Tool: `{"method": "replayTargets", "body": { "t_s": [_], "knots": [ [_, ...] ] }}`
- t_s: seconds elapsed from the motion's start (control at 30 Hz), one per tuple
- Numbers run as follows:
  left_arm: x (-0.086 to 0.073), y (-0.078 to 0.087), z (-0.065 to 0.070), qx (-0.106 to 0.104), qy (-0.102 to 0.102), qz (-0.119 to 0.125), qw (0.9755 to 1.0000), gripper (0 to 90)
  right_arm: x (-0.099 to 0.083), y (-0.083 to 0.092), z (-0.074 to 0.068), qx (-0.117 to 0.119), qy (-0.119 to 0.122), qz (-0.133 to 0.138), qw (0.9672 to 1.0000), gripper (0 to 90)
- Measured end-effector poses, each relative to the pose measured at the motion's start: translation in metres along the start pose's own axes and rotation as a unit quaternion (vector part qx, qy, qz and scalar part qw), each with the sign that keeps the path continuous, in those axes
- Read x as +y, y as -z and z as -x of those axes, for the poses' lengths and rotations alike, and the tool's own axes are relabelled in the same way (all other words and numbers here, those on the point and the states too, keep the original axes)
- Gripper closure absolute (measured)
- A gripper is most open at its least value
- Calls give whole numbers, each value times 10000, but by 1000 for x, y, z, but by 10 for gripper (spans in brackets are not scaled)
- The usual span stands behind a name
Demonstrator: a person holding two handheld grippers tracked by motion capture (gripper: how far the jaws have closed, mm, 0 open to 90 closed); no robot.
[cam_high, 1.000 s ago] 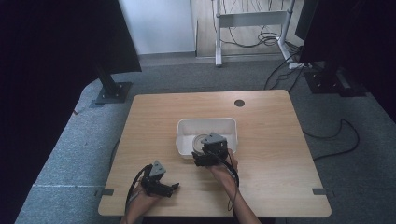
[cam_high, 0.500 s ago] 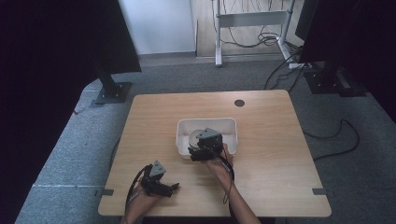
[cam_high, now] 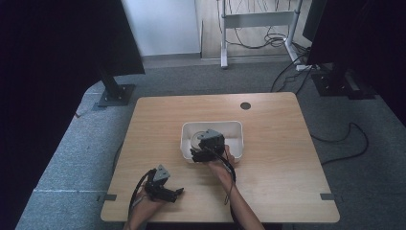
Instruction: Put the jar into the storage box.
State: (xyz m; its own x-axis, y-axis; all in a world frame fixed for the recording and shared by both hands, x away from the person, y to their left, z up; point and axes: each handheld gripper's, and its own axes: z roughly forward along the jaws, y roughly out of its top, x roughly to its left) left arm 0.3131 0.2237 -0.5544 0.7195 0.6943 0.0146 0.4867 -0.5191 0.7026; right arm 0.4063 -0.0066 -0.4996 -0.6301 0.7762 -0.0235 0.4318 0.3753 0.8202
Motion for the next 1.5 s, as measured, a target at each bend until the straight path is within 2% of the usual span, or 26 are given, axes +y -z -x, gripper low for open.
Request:
{"method": "replayTargets", "body": {
  "t_s": [0.6,0.7,0.8,1.07,1.23,1.37,1.5],
  "knots": [
    [0,0,0,-5,-2,-2,10000,3,-14,-29,-3,-131,-37,-252,9996,92],
    [0,0,0,-6,-3,-3,10000,3,-16,-31,-1,-148,-90,-305,9994,92],
    [0,0,0,-6,-4,-3,10000,3,-18,-30,2,-68,-298,-257,9992,91],
    [0,0,0,-6,-2,-2,10000,3,-16,-30,3,-53,-275,-351,9990,90],
    [0,0,0,-5,-4,-3,10000,3,-15,-30,4,57,-260,-429,9987,58],
    [0,0,0,-6,-3,-2,10000,3,-15,-29,6,180,-323,-385,9986,29],
    [0,0,0,-6,-3,-2,10000,3,-15,-27,6,202,-275,-351,9988,27]
  ]
}}
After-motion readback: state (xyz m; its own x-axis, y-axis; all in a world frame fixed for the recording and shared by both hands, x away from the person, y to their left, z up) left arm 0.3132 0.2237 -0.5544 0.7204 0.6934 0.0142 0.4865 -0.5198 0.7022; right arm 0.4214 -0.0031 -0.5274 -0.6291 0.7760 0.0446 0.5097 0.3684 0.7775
